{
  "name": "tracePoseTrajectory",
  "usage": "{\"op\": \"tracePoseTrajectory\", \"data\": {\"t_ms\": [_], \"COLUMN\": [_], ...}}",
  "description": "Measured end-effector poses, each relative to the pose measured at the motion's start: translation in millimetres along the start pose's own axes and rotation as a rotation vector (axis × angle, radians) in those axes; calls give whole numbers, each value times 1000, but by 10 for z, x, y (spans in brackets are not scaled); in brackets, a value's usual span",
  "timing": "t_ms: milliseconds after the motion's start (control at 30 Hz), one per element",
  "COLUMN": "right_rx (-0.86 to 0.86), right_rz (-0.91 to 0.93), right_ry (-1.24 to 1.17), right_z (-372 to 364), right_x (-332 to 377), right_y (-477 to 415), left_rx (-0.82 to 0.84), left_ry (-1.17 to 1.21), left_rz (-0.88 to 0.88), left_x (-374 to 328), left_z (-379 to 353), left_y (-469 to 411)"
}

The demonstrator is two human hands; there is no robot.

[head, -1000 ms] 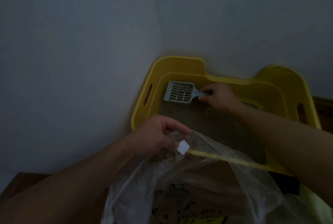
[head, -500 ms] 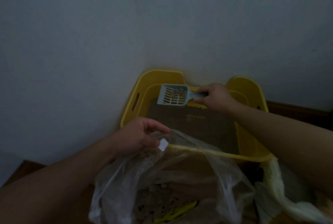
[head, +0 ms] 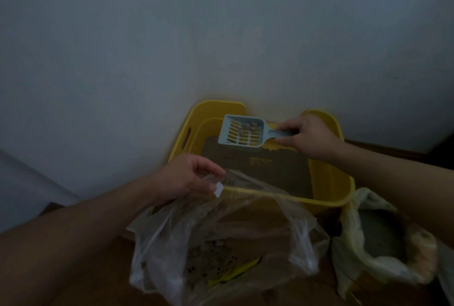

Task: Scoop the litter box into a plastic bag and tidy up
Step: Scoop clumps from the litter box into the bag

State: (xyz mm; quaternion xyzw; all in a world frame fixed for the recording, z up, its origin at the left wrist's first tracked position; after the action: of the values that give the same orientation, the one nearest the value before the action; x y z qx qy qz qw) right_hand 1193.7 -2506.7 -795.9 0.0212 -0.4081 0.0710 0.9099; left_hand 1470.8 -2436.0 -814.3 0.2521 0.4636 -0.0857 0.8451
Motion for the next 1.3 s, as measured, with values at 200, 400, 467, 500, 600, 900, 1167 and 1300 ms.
{"op": "tracePoseTrajectory", "data": {"t_ms": [200,400,467,500,600,900,1167,1300], "right_rx": [3,15,28,31,48,46,-18,-3], "right_rz": [5,-1,-4,-8,-4,-11,-63,-85], "right_ry": [48,48,51,45,23,9,-17,-23], "right_z": [107,124,96,85,38,-156,-179,-263], "right_x": [25,50,43,43,91,87,-3,-82], "right_y": [179,316,342,351,395,383,148,100], "left_rx": [11,27,27,26,15,-10,-24,-21], "left_ry": [-10,-42,-52,-54,-31,-12,68,91], "left_rz": [1,12,14,12,18,20,25,35], "left_x": [-69,-56,-68,-78,-96,-93,1,67], "left_z": [-4,0,-12,-23,-32,-57,-38,-55], "left_y": [82,143,149,152,155,139,35,9]}}
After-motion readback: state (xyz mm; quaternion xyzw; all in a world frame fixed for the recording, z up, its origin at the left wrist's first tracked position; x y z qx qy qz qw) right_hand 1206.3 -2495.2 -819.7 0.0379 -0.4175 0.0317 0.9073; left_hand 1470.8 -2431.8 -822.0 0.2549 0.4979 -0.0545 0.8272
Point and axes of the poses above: each hand's wrist, its own y-axis away from the middle knuckle, its own z-axis out of the back of the hand, x = y × z, the point moved 5 cm from there along -y, towards the middle knuckle, and after that the axes turned 9 degrees about -y, right-handed, at the moved point
